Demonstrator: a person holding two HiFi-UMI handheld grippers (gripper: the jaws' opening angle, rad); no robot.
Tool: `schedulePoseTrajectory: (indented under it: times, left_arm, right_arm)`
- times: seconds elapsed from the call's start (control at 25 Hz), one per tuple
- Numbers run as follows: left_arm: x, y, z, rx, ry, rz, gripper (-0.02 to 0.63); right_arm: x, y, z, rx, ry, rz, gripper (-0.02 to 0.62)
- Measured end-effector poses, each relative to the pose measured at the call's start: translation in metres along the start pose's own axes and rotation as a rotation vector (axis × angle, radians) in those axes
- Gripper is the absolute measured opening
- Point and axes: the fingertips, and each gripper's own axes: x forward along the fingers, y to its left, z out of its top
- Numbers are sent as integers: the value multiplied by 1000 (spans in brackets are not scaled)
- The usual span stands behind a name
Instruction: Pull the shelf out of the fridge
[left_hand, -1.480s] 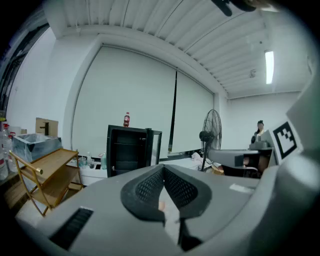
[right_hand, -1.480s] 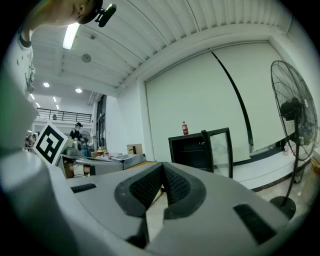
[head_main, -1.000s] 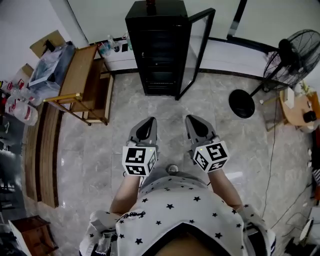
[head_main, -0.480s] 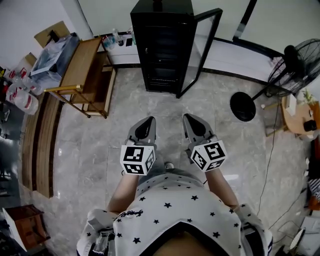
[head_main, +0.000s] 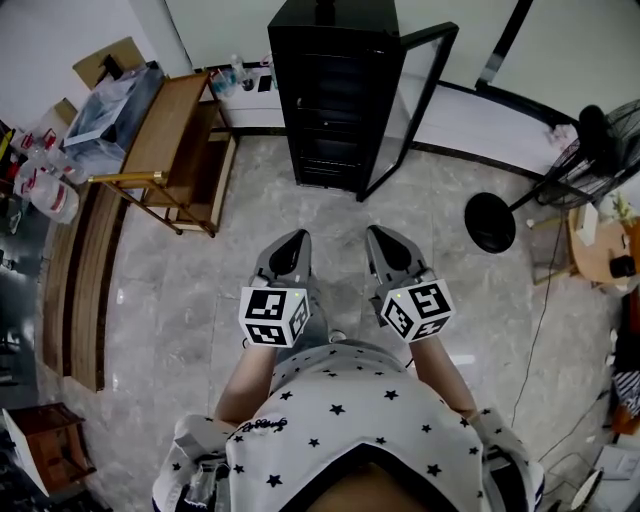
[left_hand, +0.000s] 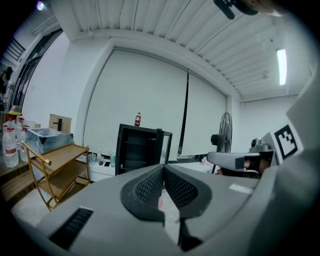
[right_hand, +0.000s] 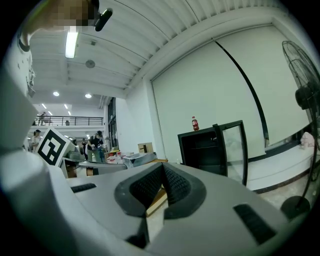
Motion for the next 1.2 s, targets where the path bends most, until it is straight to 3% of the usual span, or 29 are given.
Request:
schedulePoseTrajectory:
  times: [0.8, 1.2]
  left_arm:
    - [148, 110, 61, 28, 10, -91, 12]
    - [214, 180, 79, 27, 37, -140, 12]
  right_arm:
    - [172, -61, 45, 3, -17, -52, -6]
    - [262, -93, 54, 35, -19, -121, -7]
